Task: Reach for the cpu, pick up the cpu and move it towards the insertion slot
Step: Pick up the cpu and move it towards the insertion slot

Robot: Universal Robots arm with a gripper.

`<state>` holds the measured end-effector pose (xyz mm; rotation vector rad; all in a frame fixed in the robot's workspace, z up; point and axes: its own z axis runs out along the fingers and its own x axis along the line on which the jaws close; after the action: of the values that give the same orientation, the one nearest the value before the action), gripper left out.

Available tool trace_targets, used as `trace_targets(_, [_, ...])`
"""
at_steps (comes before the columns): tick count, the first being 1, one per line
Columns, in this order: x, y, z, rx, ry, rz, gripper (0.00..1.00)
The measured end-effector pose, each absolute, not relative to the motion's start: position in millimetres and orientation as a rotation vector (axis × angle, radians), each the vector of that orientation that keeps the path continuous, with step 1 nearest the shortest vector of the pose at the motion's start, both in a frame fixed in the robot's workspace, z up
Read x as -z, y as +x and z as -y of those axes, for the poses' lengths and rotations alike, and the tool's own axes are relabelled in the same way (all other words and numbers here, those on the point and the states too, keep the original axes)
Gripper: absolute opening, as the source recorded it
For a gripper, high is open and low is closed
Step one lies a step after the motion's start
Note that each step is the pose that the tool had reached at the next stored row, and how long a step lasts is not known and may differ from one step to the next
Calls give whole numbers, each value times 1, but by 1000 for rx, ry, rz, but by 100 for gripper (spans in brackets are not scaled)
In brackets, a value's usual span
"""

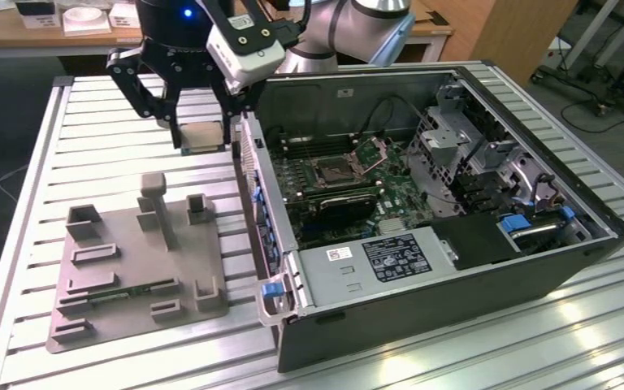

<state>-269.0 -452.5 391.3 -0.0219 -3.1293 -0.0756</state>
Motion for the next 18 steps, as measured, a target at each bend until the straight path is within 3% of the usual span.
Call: trace_targets(18, [-390, -248, 453, 76, -23, 3129, 55])
